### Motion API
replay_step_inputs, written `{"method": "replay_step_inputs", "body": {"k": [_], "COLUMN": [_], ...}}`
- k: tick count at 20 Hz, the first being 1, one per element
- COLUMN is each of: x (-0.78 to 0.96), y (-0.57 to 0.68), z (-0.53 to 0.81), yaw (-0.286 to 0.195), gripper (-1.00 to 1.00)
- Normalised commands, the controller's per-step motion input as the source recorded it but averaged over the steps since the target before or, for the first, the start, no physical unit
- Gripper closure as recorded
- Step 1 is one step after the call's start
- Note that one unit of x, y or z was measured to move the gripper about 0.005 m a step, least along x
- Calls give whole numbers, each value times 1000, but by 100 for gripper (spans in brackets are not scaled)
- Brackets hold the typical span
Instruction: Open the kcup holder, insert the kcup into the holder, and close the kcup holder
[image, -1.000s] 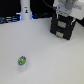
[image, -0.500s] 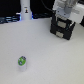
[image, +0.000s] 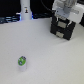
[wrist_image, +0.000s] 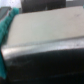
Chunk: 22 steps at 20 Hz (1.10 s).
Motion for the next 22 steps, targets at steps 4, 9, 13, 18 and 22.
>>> {"method": "replay_step_inputs", "body": {"k": [4, 9, 13, 18, 22], "x": [772, 917, 955, 962, 948], "y": [-266, -321, -304, -324, -330], "z": [261, 188, 144, 165, 197], "yaw": [-39, -49, -39, -52, -59], "gripper": [100, 100, 100, 100, 100]}}
